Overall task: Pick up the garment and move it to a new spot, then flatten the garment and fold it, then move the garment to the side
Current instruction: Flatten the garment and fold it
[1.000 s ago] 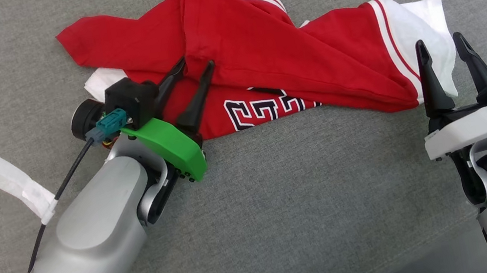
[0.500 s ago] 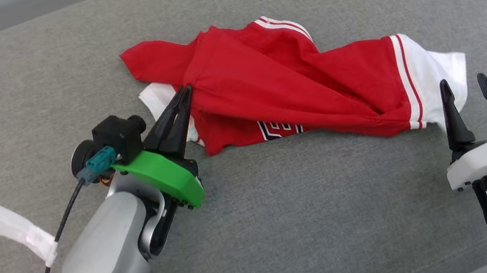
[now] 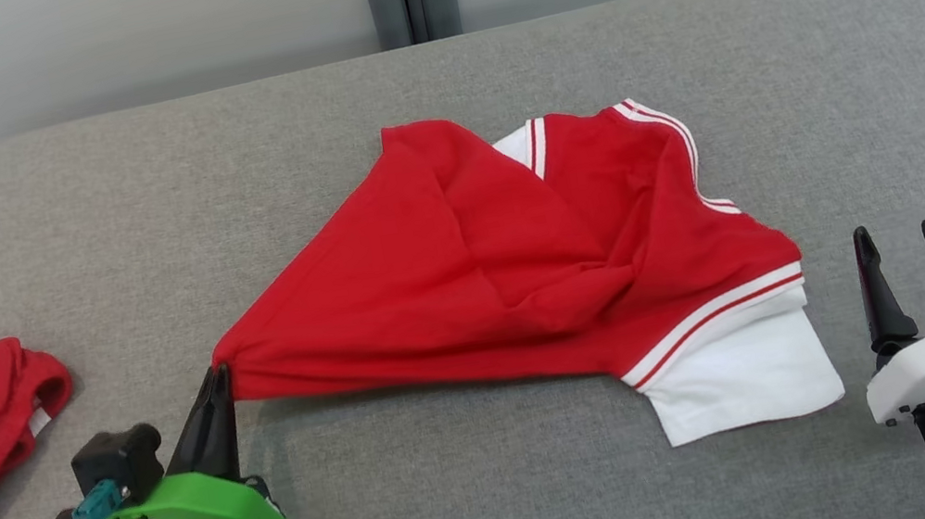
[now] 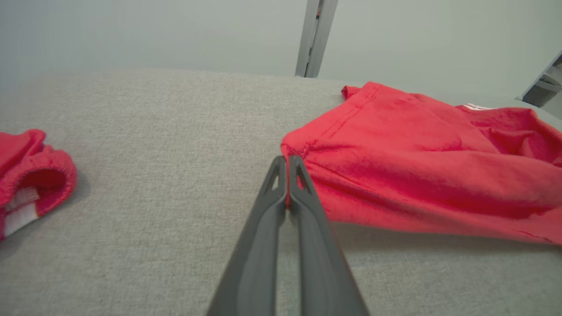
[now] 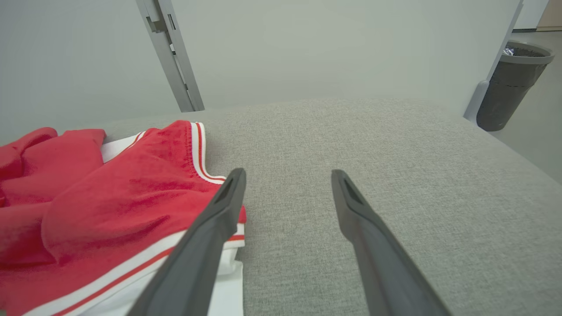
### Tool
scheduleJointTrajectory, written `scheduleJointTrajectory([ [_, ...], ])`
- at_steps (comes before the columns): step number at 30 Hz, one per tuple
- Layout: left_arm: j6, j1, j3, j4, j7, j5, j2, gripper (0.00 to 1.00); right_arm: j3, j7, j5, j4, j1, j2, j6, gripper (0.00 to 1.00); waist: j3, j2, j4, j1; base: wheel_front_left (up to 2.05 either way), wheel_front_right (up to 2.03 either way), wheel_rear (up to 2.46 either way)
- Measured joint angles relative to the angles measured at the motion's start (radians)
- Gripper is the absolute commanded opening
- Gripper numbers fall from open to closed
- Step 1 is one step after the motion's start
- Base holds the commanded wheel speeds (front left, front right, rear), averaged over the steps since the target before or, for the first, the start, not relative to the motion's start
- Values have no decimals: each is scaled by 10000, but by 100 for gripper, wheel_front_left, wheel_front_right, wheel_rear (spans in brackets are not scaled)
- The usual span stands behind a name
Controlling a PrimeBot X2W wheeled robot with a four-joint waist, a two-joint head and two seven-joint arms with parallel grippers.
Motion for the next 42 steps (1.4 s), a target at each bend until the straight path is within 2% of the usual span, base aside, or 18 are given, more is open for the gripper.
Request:
scheduleJointTrajectory([
  [1, 0, 213, 263, 46, 2, 105, -92, 0, 56, 0, 0, 12, 19, 2, 0, 100, -101, 0, 74, 0, 0, 0, 0],
  [2, 0, 414, 566, 107, 0, 247, -178, 16, 155, 0, -4, 13, 28, 4, 0, 100, -205, 0, 134, 0, 0, 0, 0],
  [3, 0, 573, 807, 161, 0, 385, -242, 66, 240, 0, -12, 6, 38, 0, 0, 100, -284, -1, 171, 0, 0, 0, 0],
  [4, 0, 806, 1181, 153, 2, 631, -336, 100, 387, 0, -12, -6, 58, 0, 0, 100, -380, 0, 206, 0, 0, 0, 0],
  [9, 29, 1613, 2631, -192, 2, 1758, -917, 100, 970, 0, -44, -274, 255, 6, 0, 100, -750, 0, 215, 0, 0, 0, 0],
  [15, 27, 2275, 3639, -1022, 0, 3101, -1463, 100, 1455, 0, -104, -662, 691, 4, 0, 100, -1059, 0, 65, 0, 0, 0, 0],
  [19, 21, 2613, 3766, -1231, 0, 3563, -1703, 100, 1728, 0, -63, -683, 986, 13, 0, 100, -1177, 0, -47, 0, 0, 0, 0],
  [27, 12, 2776, 3689, -1306, 0, 3676, -1843, 100, 2157, 0, -31, -439, 1141, -4, 0, 100, -1155, 0, -91, 0, 0, 0, 0],
  [36, 12, 2776, 3373, -1256, 0, 3574, -1868, 100, 2711, 0, -351, 1871, 880, -2, 0, 100, -942, 0, 71, 0, 0, 0, 0],
  [42, 12, 2766, 3196, -1149, 0, 3475, -1808, 100, 2767, -8, -522, 2995, 522, 15, 0, 100, -811, 0, 203, 0, 0, 0, 0],
])
